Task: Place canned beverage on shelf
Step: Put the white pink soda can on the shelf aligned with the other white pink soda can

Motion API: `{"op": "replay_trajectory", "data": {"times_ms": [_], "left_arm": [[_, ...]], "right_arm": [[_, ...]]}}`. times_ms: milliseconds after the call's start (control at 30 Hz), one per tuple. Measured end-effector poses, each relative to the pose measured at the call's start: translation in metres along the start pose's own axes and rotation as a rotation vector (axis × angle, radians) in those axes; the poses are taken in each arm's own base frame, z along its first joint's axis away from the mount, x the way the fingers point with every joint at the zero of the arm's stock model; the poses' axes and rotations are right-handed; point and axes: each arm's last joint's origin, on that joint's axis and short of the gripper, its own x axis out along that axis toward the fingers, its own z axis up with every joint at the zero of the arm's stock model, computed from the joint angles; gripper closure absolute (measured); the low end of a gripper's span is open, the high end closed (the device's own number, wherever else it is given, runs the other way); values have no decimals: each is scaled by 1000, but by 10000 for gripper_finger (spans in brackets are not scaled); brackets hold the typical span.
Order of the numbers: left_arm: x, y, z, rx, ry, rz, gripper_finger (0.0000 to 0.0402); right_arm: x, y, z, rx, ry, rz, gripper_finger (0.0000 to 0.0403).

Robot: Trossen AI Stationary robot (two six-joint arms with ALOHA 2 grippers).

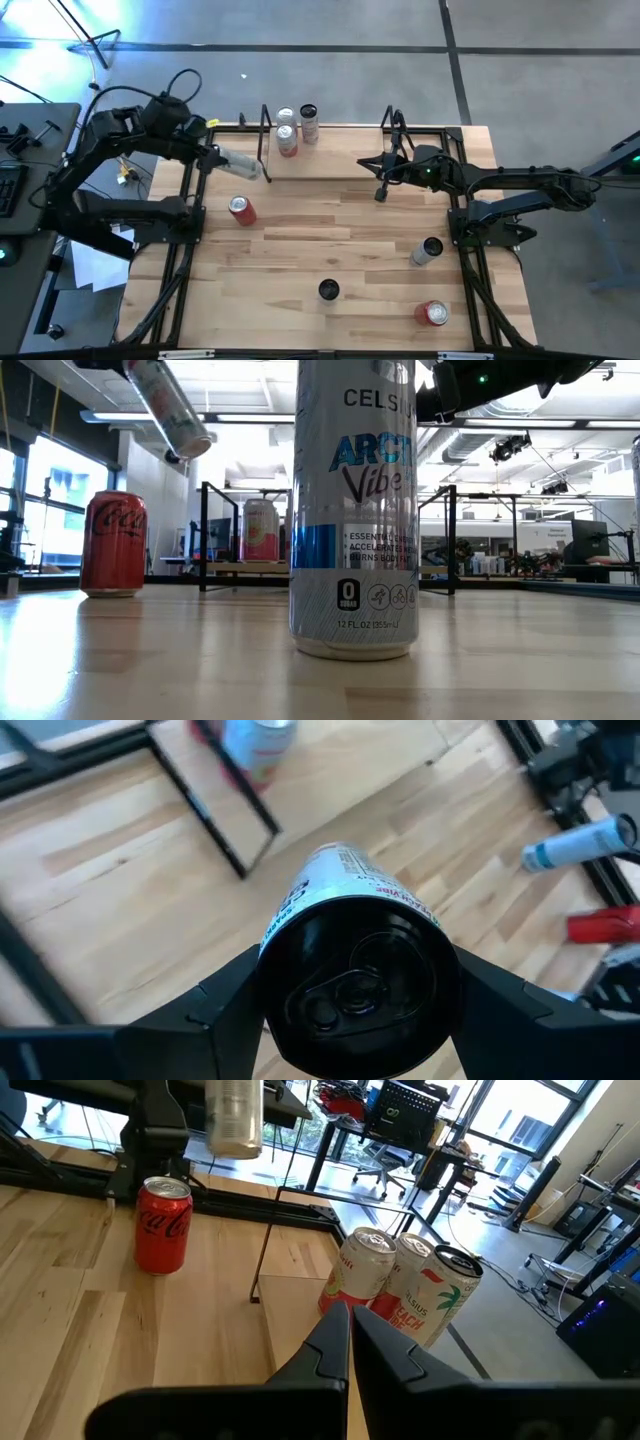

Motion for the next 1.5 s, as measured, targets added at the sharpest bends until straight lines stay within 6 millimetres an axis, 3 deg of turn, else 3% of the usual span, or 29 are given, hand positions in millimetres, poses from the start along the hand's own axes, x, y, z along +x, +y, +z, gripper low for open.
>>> {"op": "replay_trajectory", "data": {"times_ms": [267, 433, 600, 900, 1033, 1200, 1500], "left_arm": [[43, -41, 24, 67, 49, -23, 167], [72, -71, 59, 123, 82, 11, 167], [109, -87, 98, 104, 138, 88, 167], [195, -79, 151, 10, 289, 234, 167], [217, -73, 163, 2, 336, 270, 167], [231, -68, 172, -16, 335, 280, 167], [232, -55, 182, -50, 305, 293, 167]], "right_arm": [[0, 0, 0, 0, 0, 0, 403], [0, 0, 0, 12, 0, 0, 403], [0, 0, -1, 26, 10, 3, 403], [0, 0, -1, 45, 14, 4, 403], [0, 0, -1, 45, 13, 4, 403], [0, 0, -1, 44, 13, 4, 403], [0, 0, -1, 45, 13, 4, 403]]}}
